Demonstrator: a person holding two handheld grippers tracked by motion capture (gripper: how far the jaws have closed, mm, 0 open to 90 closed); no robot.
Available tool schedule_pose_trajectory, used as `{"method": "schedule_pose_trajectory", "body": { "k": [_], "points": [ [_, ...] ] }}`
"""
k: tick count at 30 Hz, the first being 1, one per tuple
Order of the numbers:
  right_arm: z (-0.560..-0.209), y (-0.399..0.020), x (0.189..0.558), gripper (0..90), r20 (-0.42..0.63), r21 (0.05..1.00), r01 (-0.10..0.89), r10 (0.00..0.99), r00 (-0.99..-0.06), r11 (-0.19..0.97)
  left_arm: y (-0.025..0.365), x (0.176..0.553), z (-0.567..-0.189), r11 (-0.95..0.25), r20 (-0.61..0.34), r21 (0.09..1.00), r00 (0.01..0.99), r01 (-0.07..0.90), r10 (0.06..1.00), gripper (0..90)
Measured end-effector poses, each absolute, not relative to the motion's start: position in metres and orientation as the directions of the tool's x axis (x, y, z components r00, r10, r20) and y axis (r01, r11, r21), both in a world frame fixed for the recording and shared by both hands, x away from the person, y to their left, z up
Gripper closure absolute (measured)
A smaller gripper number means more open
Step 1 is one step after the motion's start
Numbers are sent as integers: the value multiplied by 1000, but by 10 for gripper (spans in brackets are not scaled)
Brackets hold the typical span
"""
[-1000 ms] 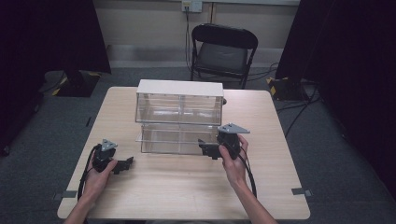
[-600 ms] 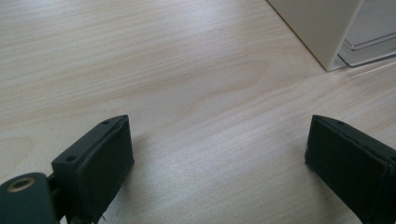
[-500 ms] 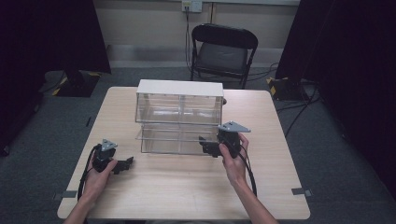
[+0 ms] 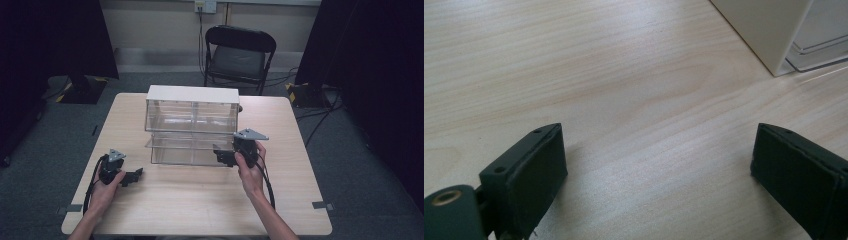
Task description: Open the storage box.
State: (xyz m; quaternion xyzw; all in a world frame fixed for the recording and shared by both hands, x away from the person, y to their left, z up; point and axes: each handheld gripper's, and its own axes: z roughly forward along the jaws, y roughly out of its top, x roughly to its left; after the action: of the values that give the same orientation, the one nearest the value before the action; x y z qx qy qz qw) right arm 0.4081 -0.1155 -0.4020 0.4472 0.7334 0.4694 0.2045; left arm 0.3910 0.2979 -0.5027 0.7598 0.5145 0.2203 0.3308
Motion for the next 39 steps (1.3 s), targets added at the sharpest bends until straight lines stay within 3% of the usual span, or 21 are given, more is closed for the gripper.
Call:
{"method": "schedule_pose_trajectory", "body": {
  "k": [39],
  "points": [
    [-386, -121, 407, 136, 177, 896, 435, 827, -534, 89, 298, 391, -503, -252, -5, 729, 374, 636, 928, 71]
  ]
}}
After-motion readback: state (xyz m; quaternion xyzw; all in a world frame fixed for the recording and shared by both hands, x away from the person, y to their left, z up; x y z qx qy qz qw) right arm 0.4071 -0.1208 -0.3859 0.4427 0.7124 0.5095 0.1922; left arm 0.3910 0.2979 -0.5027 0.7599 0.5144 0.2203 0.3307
